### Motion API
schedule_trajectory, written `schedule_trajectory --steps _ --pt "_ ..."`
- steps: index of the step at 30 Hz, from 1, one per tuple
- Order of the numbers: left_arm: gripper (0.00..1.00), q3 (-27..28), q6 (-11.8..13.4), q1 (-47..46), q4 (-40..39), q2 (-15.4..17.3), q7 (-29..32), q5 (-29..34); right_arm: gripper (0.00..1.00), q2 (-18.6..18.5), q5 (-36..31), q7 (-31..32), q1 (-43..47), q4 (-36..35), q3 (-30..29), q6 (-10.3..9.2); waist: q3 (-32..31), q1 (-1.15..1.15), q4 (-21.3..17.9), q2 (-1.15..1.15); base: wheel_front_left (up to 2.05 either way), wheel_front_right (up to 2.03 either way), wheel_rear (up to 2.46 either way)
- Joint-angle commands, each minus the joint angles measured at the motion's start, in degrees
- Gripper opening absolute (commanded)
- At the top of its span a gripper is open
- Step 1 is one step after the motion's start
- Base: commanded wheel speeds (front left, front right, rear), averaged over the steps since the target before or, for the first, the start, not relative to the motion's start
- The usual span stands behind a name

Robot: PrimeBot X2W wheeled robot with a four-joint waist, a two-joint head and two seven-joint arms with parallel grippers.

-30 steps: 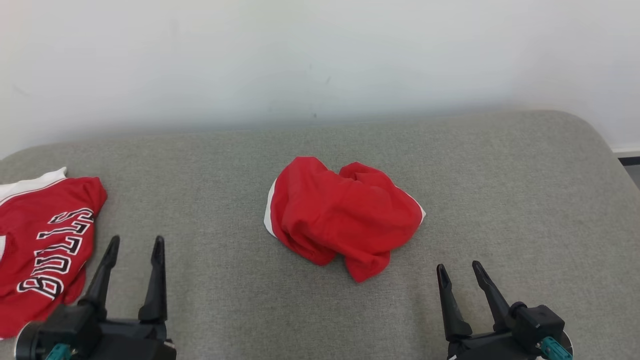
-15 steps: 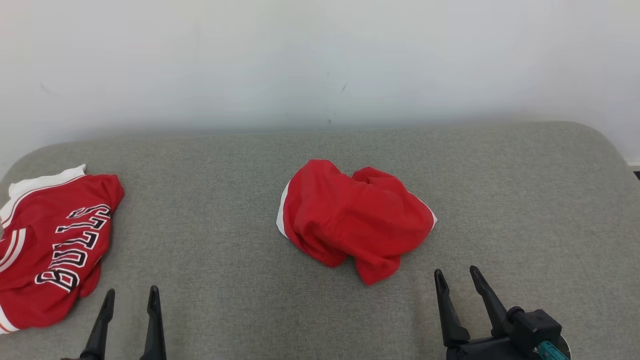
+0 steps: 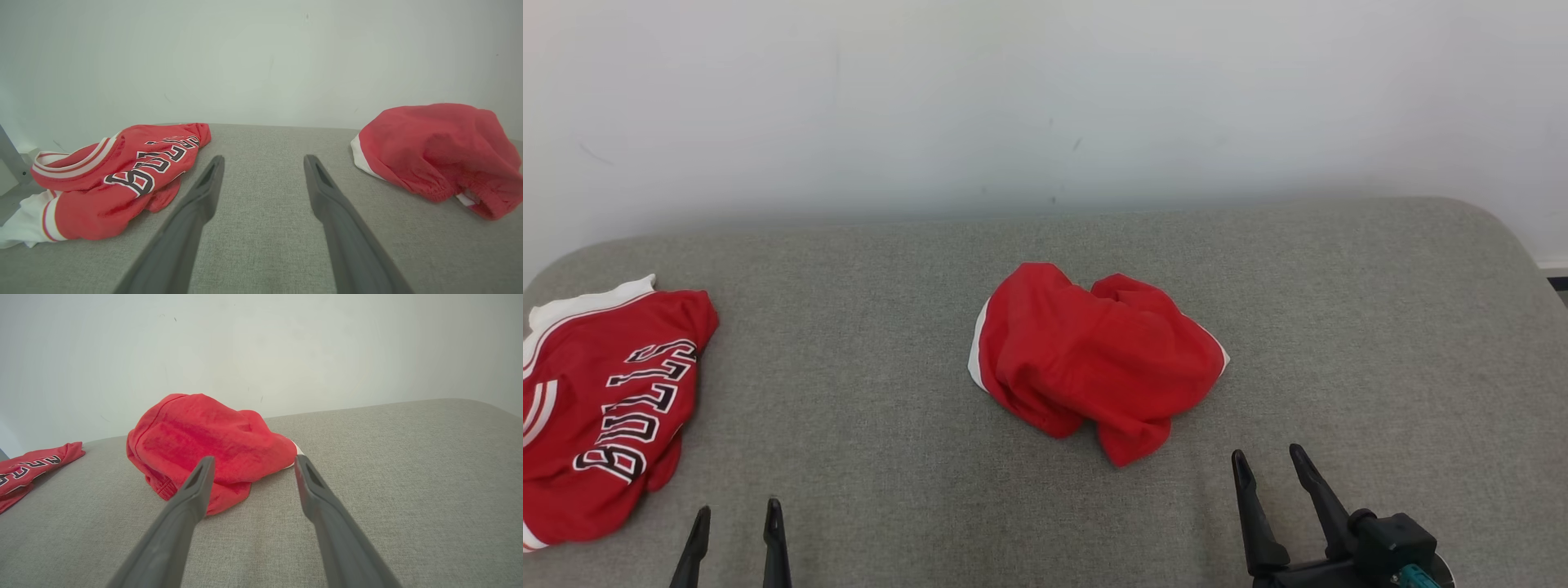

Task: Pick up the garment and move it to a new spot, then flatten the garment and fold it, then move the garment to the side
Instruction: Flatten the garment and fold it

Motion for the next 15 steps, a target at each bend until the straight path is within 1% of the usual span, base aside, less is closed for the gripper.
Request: schedule_trajectory --steps 1,15 --pt "1.0 0.31 0.05 0.61 0.2 -0.29 -0.12 0.31 1.0 -0.03 -0.45 -0.1 0.55 0.06 -0.06 -0.12 -0.03 0.0 0.01 0.0 0.0 0.0 0.0" --pt "1.0 0.85 -0.16 0.98 0.37 -0.83 -0.12 0.88 1.0 -0.03 -0.49 -0.1 0.74 0.01 -0.26 -0.12 -0.11 0.0 0.22 0.0 0.0 0.0 0.0"
